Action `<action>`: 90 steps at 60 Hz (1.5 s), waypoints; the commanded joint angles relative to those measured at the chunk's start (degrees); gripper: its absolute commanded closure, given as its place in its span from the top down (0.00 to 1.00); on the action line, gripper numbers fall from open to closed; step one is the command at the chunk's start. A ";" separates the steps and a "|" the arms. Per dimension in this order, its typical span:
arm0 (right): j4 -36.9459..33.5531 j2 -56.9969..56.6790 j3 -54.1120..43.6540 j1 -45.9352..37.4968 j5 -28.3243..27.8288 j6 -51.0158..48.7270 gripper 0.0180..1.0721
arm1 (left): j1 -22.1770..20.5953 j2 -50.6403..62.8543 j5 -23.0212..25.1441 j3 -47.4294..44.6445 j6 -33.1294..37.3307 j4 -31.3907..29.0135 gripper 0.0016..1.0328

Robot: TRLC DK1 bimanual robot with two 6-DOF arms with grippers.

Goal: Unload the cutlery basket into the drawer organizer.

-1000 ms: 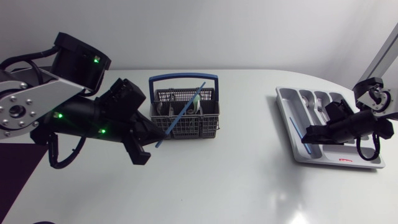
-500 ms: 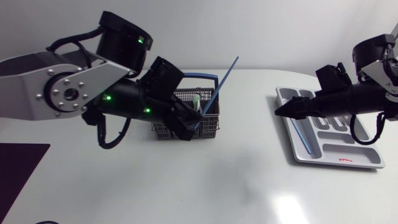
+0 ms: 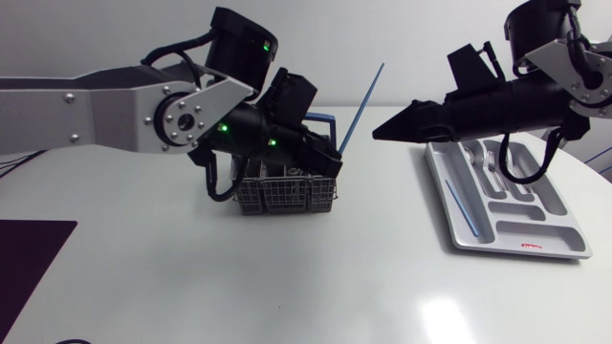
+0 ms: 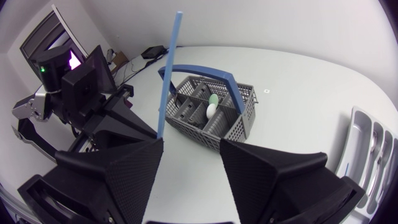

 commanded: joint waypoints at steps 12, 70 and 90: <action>2.26 6.40 5.15 1.82 -1.61 3.94 0.55 | -0.76 5.88 0.51 7.23 -4.75 0.84 0.03; 5.42 8.68 4.88 4.02 -0.47 4.90 0.06 | -0.41 7.64 -0.55 9.69 -6.33 1.02 0.38; 0.32 3.67 0.84 -3.72 -1.26 -0.54 0.06 | 2.67 1.92 -6.08 7.41 0.26 -1.79 0.64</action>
